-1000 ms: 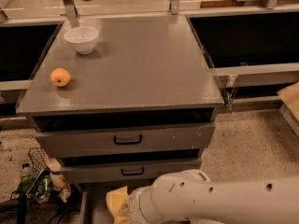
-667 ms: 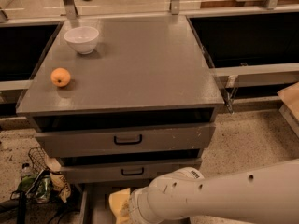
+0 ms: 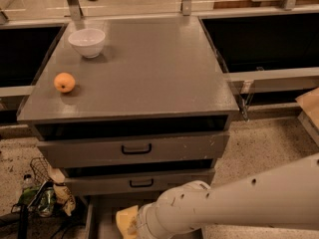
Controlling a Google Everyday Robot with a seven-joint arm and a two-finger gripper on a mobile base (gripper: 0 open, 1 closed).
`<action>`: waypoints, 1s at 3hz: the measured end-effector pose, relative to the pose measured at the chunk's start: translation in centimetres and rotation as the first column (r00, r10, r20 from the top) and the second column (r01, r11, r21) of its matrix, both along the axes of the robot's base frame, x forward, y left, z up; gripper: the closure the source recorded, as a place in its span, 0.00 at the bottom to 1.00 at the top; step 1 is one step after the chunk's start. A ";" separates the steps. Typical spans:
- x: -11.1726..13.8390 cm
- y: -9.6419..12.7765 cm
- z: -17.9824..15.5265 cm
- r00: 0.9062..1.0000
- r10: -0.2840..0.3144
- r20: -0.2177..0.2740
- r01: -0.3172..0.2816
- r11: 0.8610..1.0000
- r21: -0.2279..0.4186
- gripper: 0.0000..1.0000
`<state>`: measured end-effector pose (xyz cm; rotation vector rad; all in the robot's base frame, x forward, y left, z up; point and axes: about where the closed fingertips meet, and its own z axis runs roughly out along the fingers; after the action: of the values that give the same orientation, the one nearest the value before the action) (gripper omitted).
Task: Place sponge into bottom drawer
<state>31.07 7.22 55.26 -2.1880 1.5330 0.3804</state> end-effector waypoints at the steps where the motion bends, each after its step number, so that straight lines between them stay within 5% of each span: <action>1: 0.1 0.0 -6.5 0.996 -0.044 -0.080 0.043 0.999 -0.008 1.00; 3: 0.7 -1.0 -7.7 0.994 -0.090 -0.058 0.088 0.996 -0.030 1.00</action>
Offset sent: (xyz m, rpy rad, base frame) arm 0.0080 0.0007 -0.1037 -0.0121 0.1191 -0.0789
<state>31.79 6.17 47.53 -2.1380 1.6706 0.4010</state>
